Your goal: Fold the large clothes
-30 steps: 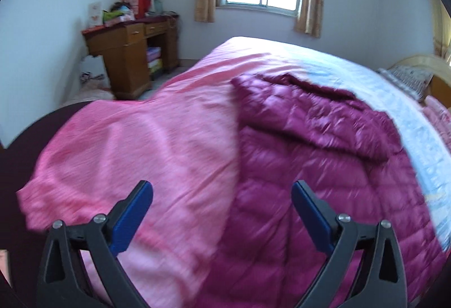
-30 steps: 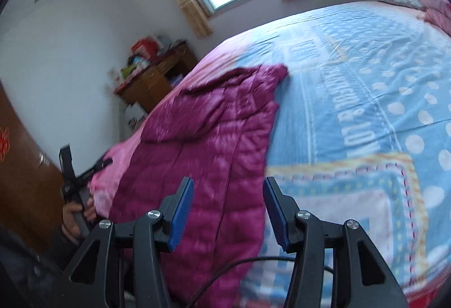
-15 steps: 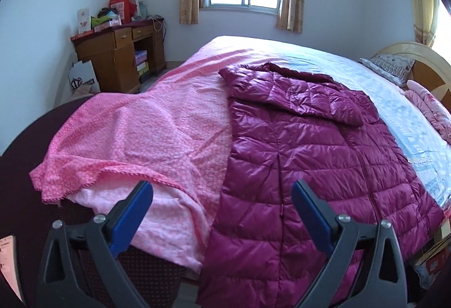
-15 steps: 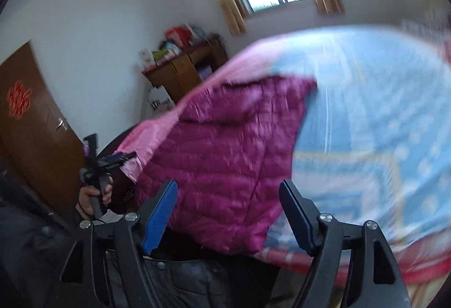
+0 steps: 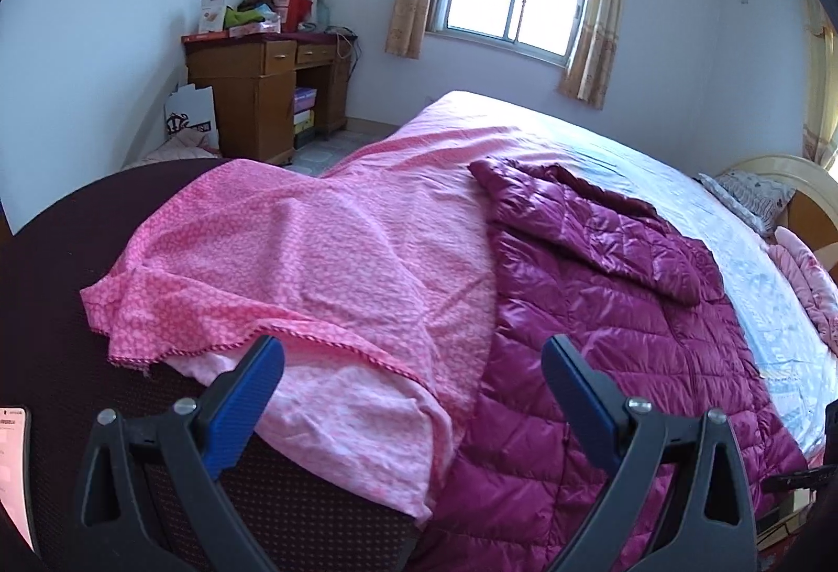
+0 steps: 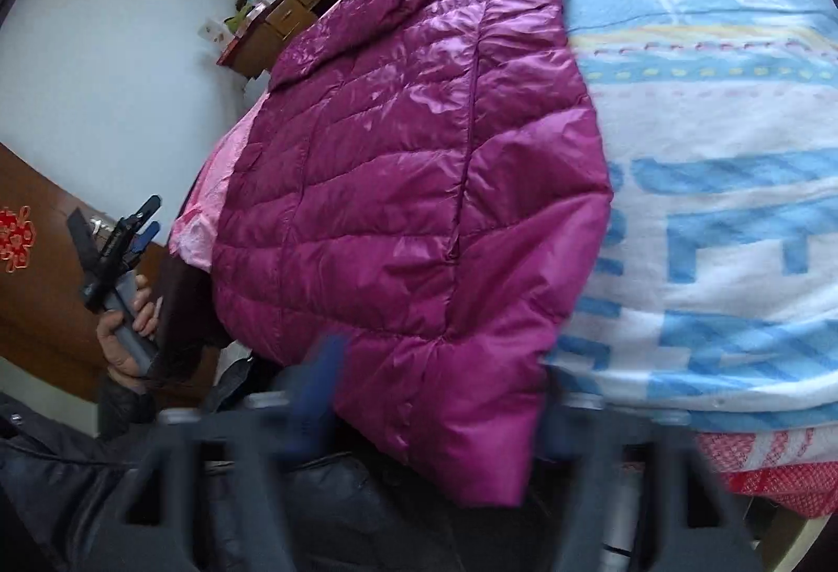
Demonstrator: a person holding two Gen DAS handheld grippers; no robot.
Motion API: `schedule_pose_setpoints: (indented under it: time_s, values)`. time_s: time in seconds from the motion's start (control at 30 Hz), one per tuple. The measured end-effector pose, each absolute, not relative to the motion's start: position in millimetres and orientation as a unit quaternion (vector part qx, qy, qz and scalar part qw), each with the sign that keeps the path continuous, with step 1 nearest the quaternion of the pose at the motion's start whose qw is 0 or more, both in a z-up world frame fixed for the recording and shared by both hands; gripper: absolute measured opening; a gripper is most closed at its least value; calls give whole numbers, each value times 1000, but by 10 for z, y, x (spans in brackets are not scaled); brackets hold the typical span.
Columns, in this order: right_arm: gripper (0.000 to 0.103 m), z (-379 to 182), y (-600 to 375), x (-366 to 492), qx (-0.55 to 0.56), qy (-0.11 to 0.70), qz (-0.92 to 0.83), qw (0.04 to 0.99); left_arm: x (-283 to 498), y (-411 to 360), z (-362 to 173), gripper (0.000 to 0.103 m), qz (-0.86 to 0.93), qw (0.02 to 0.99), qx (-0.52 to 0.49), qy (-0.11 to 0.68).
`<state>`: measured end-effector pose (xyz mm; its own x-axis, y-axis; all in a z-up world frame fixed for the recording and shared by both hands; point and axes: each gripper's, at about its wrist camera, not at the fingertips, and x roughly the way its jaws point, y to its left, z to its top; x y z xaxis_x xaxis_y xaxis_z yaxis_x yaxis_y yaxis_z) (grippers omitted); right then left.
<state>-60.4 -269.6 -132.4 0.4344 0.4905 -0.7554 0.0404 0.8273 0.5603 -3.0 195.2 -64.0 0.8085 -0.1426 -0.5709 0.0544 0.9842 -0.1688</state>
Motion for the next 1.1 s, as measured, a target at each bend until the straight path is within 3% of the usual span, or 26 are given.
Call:
schedule_pose_setpoints:
  time_s: [0.13, 0.37, 0.53, 0.8, 1.1]
  values:
    - [15, -1330, -2685, -608, 304, 503, 180, 789, 11, 2013, -571, 101, -39, 952, -64, 297]
    - [15, -505, -2830, -330, 377, 364, 283, 803, 224, 2239, -394, 101, -26, 954, -97, 282]
    - [15, -131, -3063, 214, 382, 315, 250, 832, 372, 2316, -339, 101, -9, 956, -93, 277]
    - [15, -353, -3511, 1161, 423, 303, 122, 845, 651, 2398, -453, 101, -10, 949, -106, 298]
    - [19, -817, -3626, 1663, 420, 338, 64, 840, 1104, 1825, -392, 101, -108, 943, -79, 305]
